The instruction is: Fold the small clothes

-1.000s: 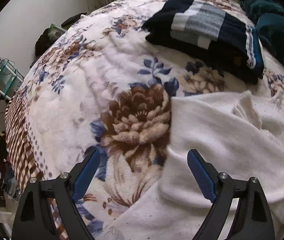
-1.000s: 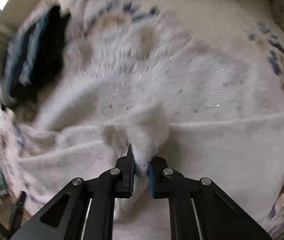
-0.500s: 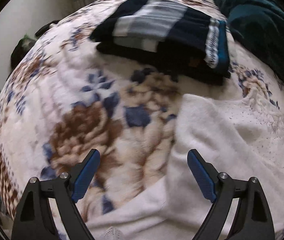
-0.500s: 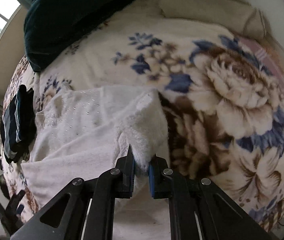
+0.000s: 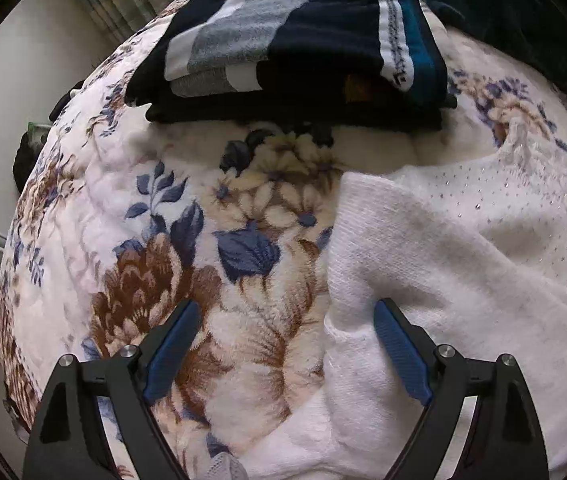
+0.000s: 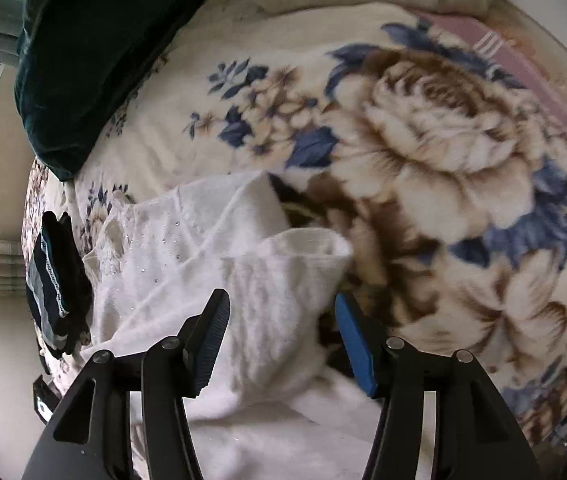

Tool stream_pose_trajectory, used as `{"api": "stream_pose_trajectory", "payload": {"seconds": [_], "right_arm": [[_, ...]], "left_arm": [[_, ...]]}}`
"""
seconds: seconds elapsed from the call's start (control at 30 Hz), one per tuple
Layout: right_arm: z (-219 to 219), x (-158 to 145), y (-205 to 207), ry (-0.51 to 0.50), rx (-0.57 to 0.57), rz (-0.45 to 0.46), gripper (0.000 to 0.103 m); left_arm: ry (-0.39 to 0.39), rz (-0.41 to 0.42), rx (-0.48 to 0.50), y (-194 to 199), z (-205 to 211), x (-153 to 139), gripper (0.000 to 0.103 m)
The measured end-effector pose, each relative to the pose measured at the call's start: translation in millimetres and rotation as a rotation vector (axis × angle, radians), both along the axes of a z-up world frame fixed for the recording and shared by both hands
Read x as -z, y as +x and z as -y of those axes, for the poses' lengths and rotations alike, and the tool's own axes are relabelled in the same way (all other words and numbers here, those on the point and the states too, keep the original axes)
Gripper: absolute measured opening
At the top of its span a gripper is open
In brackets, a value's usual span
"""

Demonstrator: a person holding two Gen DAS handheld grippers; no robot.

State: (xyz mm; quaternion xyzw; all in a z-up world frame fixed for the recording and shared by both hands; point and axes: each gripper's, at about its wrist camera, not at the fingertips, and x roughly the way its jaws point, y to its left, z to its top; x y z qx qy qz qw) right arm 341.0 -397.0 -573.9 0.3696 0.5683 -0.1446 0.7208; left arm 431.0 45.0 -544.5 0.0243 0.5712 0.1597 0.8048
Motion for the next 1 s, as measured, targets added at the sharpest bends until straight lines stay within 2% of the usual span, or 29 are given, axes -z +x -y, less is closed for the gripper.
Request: {"api": "stream_pose_trajectory", "payload": {"seconds": [0.13,0.2,0.3,0.33,0.37,0.4,0.43,0.5,0.6,0.67,0.7,0.73,0.77,0.87,0.9,1.0], "right_arm": [[-38,-7,27,-0.108,-0.123,-0.021,0.066],[-56,-6,36,-0.184,-0.192,-0.072,0.067],[-76,10,41,-0.267,-0.286,-0.178,0.067],[-78,16,38,-0.303,-0.29,-0.195,0.063],[-76,17,34,-0.299,-0.273,-0.18,0.031],[-72,17,27,-0.277,-0.242,-0.16,0.012],[-66,16,19,-0.25,-0.209,-0.148,0.008],[-52,12,-4,-0.219,-0.138,-0.144,0.008],[-29,14,-37,-0.122,-0.076,-0.188,0.015],[-16,11,-58,-0.068,-0.017,-0.181,0.036],[-14,8,-62,-0.068,-0.009,-0.164,0.039],[-12,3,-63,-0.073,-0.008,-0.139,0.046],[-13,-4,-58,-0.085,-0.023,-0.11,0.054],[-26,-13,-28,-0.096,-0.107,-0.06,0.055],[-35,-13,-11,-0.119,-0.159,-0.059,0.055],[-69,-3,39,-0.176,-0.369,-0.077,0.055]], "left_arm": [[0.037,-0.063,-0.034,7,-14,22,0.091],[-0.009,-0.064,-0.068,6,-22,21,0.091],[0.019,-0.045,-0.062,5,-21,13,0.091],[0.032,-0.047,-0.064,3,-22,13,0.091],[0.037,-0.055,-0.072,3,-25,15,0.091],[0.04,-0.065,-0.091,3,-30,18,0.091],[0.045,-0.079,-0.115,3,-38,22,0.091],[0.008,-0.102,-0.164,0,-55,25,0.091],[-0.066,-0.053,-0.179,-10,-61,5,0.091],[-0.108,-0.006,-0.137,-17,-51,-11,0.091],[-0.134,0.014,-0.103,-20,-40,-19,0.091],[-0.151,0.02,-0.074,-21,-31,-22,0.091],[-0.161,0.018,-0.029,-21,-17,-23,0.091],[-0.05,-0.019,0.061,-16,13,-3,0.091],[-0.006,-0.041,0.065,-14,14,9,0.092],[0.009,-0.058,0.009,-11,-5,27,0.096]]}}
